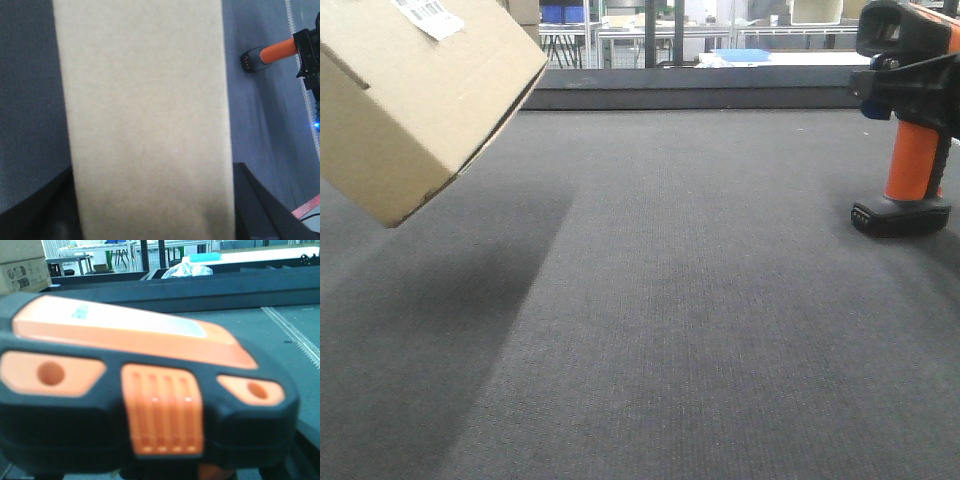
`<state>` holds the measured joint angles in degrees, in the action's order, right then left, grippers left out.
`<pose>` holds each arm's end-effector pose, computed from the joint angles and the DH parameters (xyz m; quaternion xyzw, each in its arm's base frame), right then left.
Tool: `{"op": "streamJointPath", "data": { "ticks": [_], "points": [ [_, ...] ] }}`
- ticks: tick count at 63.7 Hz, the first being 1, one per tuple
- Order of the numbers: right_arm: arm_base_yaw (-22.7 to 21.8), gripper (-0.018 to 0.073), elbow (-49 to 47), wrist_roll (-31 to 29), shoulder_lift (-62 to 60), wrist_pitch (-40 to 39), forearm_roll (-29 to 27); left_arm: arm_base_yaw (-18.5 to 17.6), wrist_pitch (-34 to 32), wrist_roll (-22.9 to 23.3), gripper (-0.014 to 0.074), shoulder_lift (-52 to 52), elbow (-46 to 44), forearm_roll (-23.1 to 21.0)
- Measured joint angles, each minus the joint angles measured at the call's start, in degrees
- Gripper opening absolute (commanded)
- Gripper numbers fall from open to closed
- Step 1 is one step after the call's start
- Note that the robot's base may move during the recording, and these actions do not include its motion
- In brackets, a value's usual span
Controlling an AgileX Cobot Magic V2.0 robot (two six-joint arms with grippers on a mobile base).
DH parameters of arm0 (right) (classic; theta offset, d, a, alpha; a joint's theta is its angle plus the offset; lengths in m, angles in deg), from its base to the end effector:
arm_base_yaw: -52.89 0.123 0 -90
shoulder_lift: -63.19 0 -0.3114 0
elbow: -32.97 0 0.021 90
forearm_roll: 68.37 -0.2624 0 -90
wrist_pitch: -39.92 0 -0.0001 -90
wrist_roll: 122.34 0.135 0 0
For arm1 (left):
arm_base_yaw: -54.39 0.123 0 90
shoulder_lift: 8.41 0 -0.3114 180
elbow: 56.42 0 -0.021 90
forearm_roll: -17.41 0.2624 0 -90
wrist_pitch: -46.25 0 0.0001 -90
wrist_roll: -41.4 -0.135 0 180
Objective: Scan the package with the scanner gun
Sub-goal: 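Lower the scanner gun back onto the table with the right gripper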
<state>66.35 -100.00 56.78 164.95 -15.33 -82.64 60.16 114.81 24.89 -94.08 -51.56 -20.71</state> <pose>0.3460 0.0547 0.2041 0.0303 0.7325 0.0487 0.6784 0.2938 -0.0483 0.3527 0.0250 0.9312 -0.2814 0.2302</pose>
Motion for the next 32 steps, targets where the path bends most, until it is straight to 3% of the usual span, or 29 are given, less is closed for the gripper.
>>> {"op": "streamJointPath", "data": {
  "ticks": [32],
  "points": [
    [0.0, 0.0568, 0.0, -3.7, -7.8, 19.5, 0.0, 0.0, 0.8, 0.0, -0.0111, 0.0, 0.0, -0.1]
  ]
}}
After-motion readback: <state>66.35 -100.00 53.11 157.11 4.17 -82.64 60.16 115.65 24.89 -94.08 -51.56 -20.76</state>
